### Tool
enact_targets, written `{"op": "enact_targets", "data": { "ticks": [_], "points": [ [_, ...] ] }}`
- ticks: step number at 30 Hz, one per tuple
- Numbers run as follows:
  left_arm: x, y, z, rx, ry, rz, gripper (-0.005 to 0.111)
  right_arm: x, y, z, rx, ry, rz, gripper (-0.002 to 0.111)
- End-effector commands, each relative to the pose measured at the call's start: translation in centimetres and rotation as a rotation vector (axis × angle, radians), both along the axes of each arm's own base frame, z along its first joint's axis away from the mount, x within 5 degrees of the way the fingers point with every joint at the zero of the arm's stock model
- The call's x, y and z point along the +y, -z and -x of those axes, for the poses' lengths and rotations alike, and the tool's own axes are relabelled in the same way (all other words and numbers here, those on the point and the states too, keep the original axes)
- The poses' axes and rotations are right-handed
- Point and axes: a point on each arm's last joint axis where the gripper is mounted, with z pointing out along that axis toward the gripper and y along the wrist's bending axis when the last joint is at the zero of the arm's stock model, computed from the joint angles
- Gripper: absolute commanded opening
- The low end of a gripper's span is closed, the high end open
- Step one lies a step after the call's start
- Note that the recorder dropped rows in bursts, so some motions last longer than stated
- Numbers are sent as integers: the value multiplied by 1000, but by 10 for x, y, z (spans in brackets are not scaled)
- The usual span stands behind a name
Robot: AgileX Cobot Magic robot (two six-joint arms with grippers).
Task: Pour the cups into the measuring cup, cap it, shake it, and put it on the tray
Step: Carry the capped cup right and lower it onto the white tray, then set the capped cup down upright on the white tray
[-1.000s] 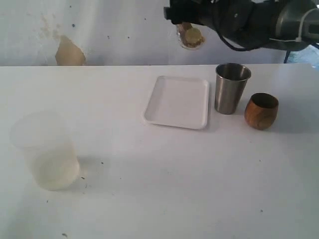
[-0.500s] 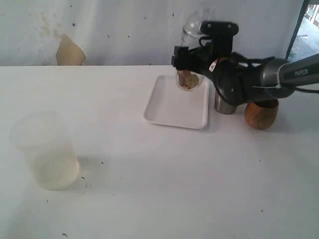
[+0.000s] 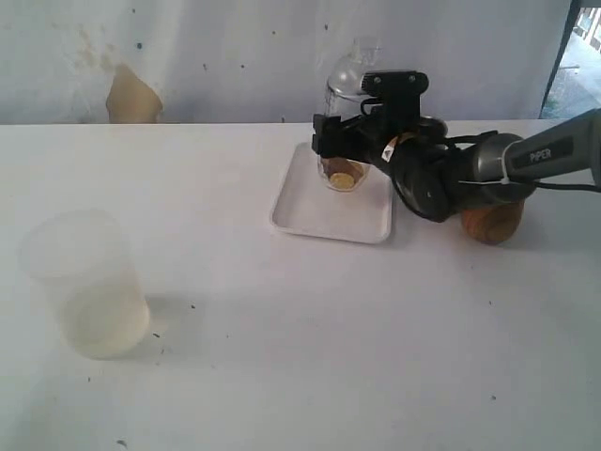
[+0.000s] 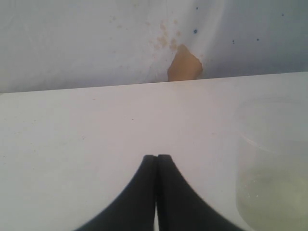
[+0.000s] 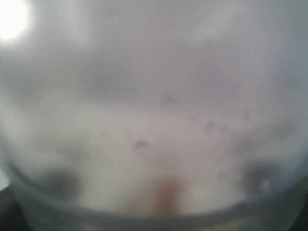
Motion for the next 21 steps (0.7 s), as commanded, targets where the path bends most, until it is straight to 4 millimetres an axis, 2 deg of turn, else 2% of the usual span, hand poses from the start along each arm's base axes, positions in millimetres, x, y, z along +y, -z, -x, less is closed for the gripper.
{"op": "enact_targets", "data": {
  "ticks": [1,4,9,13,17,18,21],
  "points": [
    [0,0,0,-2,3,9,0,-3,-45,3,-100,-10,-26,0],
    [0,0,0,-2,3,9,0,-5,-70,8,-117,-5,-23,0],
    [0,0,0,-2,3,9,0,-8,-87,13,-88,5,-11,0],
    [0,0,0,-2,3,9,0,-8,-75,12,23,21,-53,0],
    [0,0,0,-2,3,9,0,-4,-54,11,76,-19,5,0],
    [0,0,0,-2,3,9,0,0,-45,11,92,-51,2,0],
    [0,0,0,-2,3,9,0,9,-39,13,76,-109,-37,0]
  ]
}}
